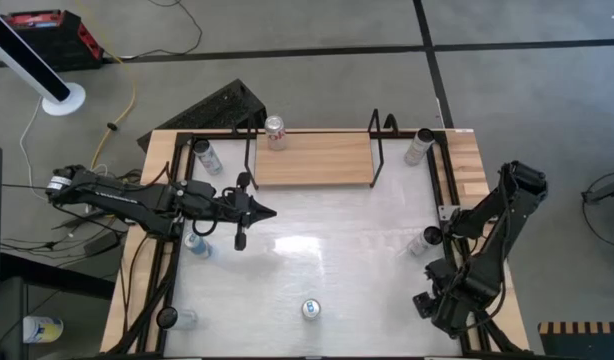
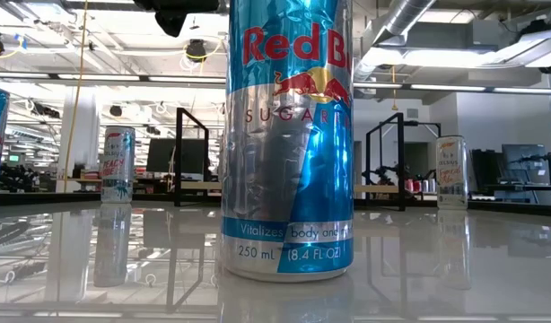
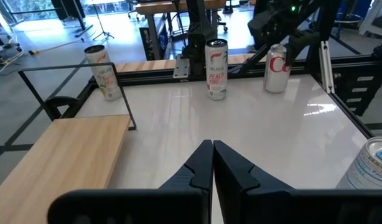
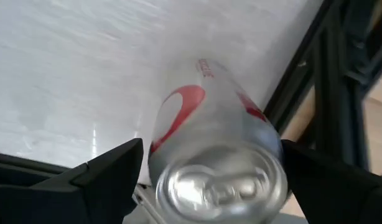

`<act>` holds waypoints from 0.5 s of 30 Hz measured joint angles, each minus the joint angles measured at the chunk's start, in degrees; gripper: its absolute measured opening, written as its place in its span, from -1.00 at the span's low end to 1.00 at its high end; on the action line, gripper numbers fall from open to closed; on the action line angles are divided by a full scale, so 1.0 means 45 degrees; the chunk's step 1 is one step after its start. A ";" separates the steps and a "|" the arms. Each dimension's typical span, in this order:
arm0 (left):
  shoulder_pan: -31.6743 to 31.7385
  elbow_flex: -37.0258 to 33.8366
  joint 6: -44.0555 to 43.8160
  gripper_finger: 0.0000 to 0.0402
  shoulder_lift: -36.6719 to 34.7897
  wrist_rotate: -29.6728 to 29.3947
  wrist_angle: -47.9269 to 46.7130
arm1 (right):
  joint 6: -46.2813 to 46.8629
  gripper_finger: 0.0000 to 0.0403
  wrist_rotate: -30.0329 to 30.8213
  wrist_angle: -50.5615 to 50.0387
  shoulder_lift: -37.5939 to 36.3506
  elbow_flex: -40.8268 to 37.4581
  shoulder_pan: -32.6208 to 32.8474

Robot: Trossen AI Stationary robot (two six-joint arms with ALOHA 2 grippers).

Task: Place canned beverage on shelf
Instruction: Put the silver soda can on the shelf aligned with the other silver soda can

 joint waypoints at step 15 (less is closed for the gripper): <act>0.0000 0.0000 0.0000 -1.00 0.0000 0.0019 -0.0198 | -0.4262 0.54 -0.0373 0.0213 -0.0010 -0.0087 -0.2008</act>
